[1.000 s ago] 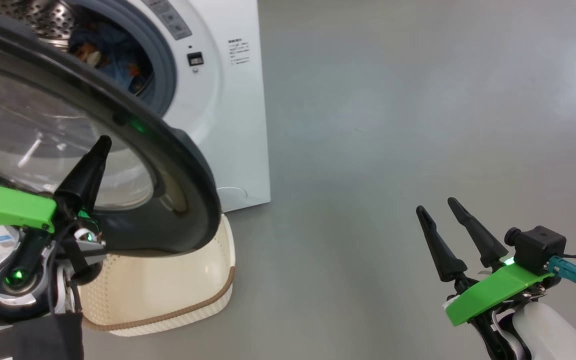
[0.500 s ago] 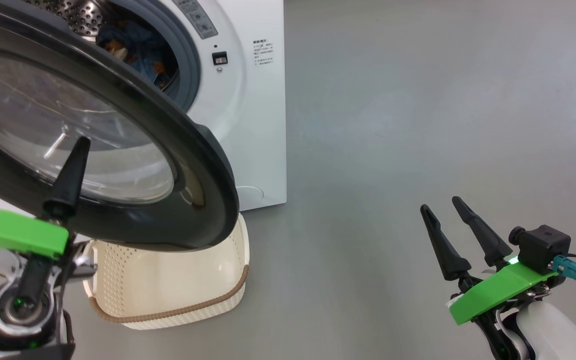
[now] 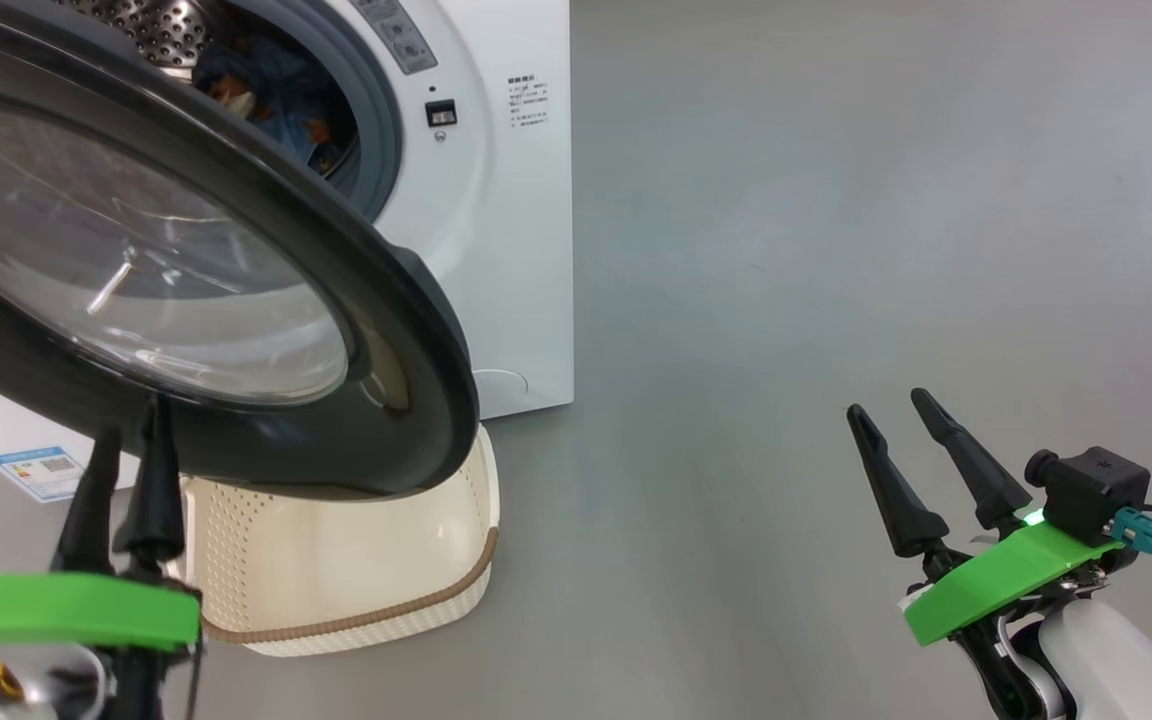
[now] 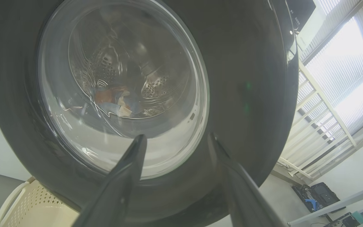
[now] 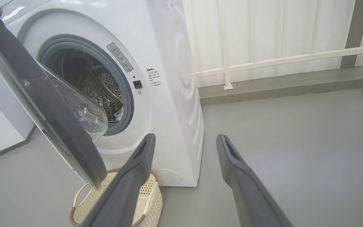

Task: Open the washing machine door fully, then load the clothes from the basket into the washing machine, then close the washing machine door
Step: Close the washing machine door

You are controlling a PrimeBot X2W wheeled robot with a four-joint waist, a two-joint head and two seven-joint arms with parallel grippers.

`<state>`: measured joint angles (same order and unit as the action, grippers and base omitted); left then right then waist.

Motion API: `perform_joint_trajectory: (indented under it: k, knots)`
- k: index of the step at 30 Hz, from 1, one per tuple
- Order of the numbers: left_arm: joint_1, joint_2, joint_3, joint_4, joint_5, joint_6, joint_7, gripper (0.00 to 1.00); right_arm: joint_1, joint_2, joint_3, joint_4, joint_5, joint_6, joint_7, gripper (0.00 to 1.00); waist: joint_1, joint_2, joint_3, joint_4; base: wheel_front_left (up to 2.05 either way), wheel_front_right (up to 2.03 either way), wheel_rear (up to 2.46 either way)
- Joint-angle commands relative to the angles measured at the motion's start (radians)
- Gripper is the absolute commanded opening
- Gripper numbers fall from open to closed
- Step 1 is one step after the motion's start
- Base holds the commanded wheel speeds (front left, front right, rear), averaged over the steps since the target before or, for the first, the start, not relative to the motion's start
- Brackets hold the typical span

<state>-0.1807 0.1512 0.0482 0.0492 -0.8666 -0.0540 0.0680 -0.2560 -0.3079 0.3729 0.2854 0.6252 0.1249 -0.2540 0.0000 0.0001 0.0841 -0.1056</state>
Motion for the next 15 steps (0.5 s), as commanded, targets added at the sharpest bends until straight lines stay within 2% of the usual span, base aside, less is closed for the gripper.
perform_joint_trajectory:
  k: [1,7,9,15]
  knots:
    - [-0.001,0.013,0.030,-0.017,0.016,-0.009,-0.029,1.00,-0.013,-0.015,0.003,-0.026,0.000,0.006,-0.008,1.00,0.0000,-0.0001,0.000,-0.001,0.00,0.00,0.00]
    - [0.058,0.011,0.007,0.006,0.130,-0.021,-0.170,1.00,-0.013,-0.024,-0.005,-0.028,-0.001,0.006,-0.008,1.00,0.0000,-0.0001,0.001,0.001,0.00,0.00,0.00]
    - [0.075,0.026,-0.008,0.018,0.195,-0.015,-0.215,1.00,-0.014,-0.025,-0.006,-0.029,-0.001,0.006,-0.008,1.00,0.0000,-0.0001,0.003,0.001,0.00,0.00,0.00]
    - [0.102,0.010,-0.038,0.043,0.305,0.012,-0.300,1.00,-0.016,-0.033,-0.009,-0.033,-0.002,0.006,-0.008,1.00,0.0000,-0.0001,0.007,0.006,0.00,0.00,0.00]
